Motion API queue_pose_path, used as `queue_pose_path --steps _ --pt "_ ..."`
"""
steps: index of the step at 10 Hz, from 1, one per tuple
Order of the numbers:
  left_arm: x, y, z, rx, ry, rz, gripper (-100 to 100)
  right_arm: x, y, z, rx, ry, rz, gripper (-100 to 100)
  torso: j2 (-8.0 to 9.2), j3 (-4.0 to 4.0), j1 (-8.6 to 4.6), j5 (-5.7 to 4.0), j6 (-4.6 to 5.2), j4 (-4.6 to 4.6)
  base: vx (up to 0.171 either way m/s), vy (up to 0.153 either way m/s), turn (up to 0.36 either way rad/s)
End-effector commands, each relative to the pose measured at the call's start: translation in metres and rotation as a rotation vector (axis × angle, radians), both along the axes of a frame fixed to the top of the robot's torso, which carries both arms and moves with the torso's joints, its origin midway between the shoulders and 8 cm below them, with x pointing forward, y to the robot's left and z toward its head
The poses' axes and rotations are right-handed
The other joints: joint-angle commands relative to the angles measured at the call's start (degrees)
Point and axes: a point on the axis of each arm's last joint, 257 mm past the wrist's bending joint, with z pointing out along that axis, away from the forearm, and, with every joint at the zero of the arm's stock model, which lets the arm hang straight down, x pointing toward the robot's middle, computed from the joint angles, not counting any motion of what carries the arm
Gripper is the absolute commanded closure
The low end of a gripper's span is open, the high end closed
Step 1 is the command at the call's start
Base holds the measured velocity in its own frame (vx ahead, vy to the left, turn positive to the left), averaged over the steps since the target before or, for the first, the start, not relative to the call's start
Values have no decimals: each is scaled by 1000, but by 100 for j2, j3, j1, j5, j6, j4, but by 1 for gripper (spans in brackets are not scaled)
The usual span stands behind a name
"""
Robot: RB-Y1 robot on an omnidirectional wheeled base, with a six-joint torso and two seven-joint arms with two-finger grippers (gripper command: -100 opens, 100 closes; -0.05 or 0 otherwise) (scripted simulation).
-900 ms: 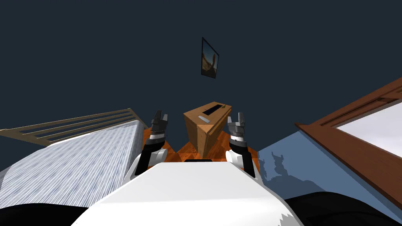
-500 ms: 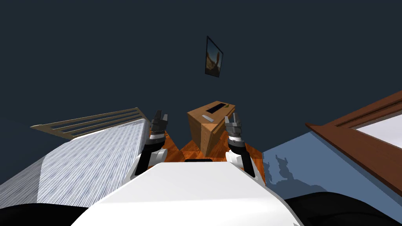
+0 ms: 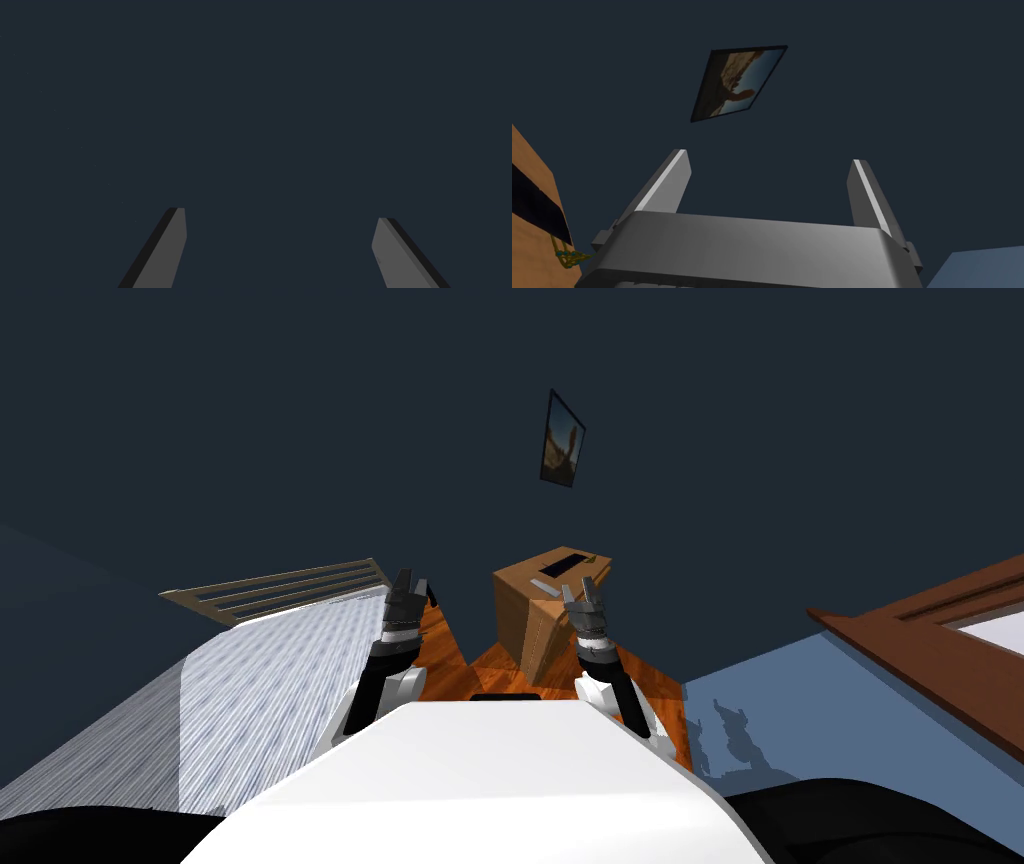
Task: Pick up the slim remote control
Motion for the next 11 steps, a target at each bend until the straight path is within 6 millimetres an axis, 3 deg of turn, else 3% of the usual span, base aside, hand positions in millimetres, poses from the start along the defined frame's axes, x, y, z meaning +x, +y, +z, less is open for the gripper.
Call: queue_pose_path --steps 1,9,11 --pt "0 0 0 0 0 0 0 -2 7 -2 -20 2 29 -100 0 0 0 0 0 0 -45 123 44" --pt "0 0 0 0 0 0 0 -12 55 -37 -156 57 241 -100 6 4 13 3 1 1 -44 146 88" --pt "0 0 0 0 0 0 0 -15 64 -50 -186 78 286 -100 -6 -3 -26 -4 4 -1 -6 72 55"
